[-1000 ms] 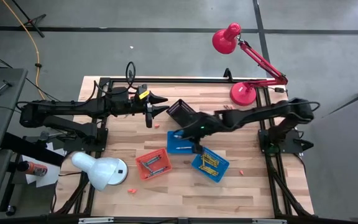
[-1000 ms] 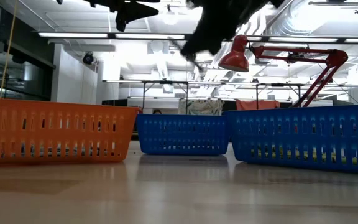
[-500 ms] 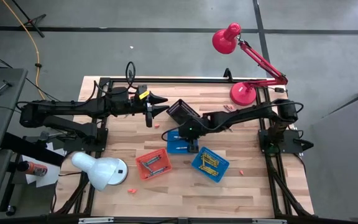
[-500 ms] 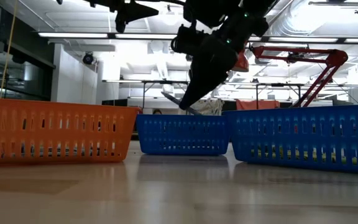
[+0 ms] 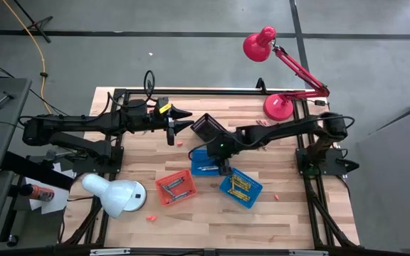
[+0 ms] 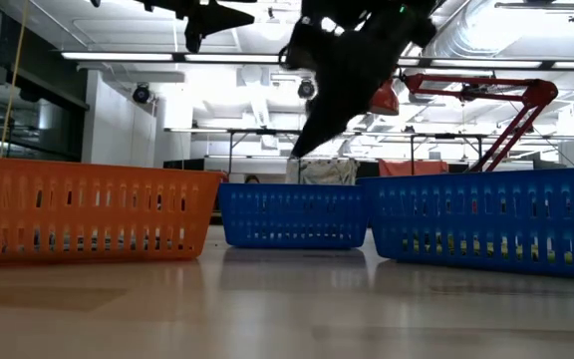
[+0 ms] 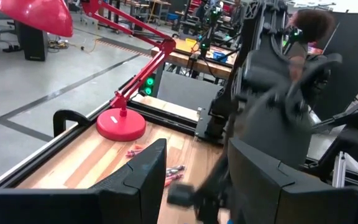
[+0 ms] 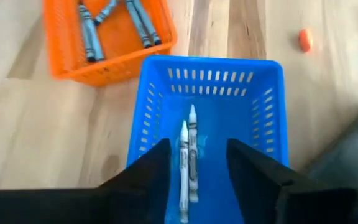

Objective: Sort crayons
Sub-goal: Put the white crayon into the left blue bin

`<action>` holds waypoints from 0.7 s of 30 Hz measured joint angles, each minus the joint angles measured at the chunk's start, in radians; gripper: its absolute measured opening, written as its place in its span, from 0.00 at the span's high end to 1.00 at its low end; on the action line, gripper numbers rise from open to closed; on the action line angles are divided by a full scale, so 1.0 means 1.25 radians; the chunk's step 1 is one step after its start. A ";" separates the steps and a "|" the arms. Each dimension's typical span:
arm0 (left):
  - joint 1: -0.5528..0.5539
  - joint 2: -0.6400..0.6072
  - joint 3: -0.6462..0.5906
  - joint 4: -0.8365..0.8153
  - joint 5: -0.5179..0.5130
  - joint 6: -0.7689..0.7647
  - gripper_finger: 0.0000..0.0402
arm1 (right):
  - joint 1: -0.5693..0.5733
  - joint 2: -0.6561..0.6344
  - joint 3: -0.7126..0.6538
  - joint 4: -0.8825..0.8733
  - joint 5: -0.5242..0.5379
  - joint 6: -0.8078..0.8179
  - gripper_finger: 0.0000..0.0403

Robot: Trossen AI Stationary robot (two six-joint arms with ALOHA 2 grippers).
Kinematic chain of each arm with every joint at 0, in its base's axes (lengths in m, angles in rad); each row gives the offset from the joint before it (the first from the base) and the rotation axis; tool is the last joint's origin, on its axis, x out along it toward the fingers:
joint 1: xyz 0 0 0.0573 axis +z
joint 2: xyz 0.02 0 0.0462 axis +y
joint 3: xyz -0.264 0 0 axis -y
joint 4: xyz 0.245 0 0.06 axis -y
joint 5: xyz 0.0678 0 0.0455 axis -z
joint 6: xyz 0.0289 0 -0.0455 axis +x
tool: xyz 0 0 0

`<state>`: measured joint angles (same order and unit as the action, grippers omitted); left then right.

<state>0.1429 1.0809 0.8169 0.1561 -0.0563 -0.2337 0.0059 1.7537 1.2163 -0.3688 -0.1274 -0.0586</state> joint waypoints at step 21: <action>0.000 0.000 0.000 -0.001 -0.001 0.000 0.61 | -0.105 -0.350 -0.269 0.090 0.020 0.206 0.57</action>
<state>0.1429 1.0809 0.8169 0.1551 -0.0574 -0.2333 -0.1257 1.3165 0.8801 -0.2561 -0.1023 0.1988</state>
